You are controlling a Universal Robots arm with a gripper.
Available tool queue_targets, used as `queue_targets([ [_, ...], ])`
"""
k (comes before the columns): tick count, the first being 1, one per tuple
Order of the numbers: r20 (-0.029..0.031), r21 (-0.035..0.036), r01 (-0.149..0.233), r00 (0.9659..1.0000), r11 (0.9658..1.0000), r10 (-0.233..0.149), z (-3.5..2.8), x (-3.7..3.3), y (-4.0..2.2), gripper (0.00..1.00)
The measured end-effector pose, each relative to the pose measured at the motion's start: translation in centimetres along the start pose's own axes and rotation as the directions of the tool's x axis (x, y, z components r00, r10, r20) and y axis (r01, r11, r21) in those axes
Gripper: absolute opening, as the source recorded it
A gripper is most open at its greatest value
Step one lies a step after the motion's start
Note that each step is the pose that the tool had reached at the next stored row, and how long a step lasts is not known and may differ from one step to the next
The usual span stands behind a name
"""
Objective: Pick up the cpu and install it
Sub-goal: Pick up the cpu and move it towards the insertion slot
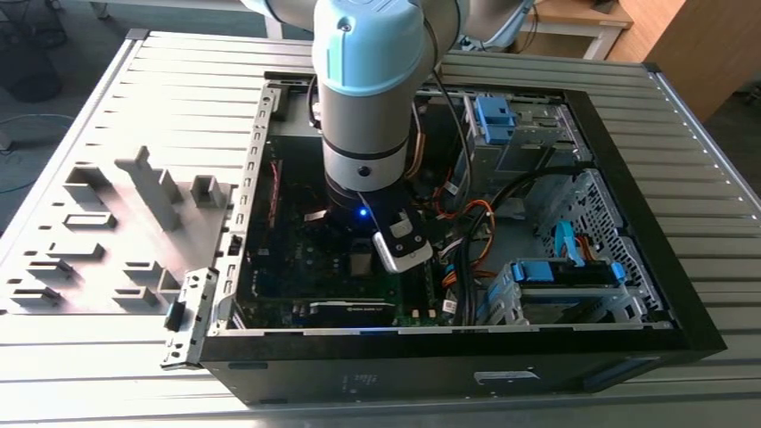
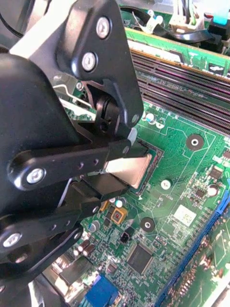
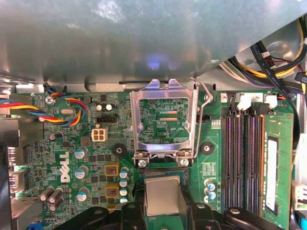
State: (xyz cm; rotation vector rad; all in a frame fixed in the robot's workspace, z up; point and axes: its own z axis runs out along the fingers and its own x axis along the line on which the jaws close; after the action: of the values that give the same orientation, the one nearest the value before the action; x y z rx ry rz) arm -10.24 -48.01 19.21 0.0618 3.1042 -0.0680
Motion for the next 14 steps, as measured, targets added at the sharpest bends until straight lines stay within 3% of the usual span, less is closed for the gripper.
queue_targets([
  [14,0.0004,-0.0007,0.000,1.0000,1.0000,0.000,-0.02,-0.01,0.01,0.37],
])
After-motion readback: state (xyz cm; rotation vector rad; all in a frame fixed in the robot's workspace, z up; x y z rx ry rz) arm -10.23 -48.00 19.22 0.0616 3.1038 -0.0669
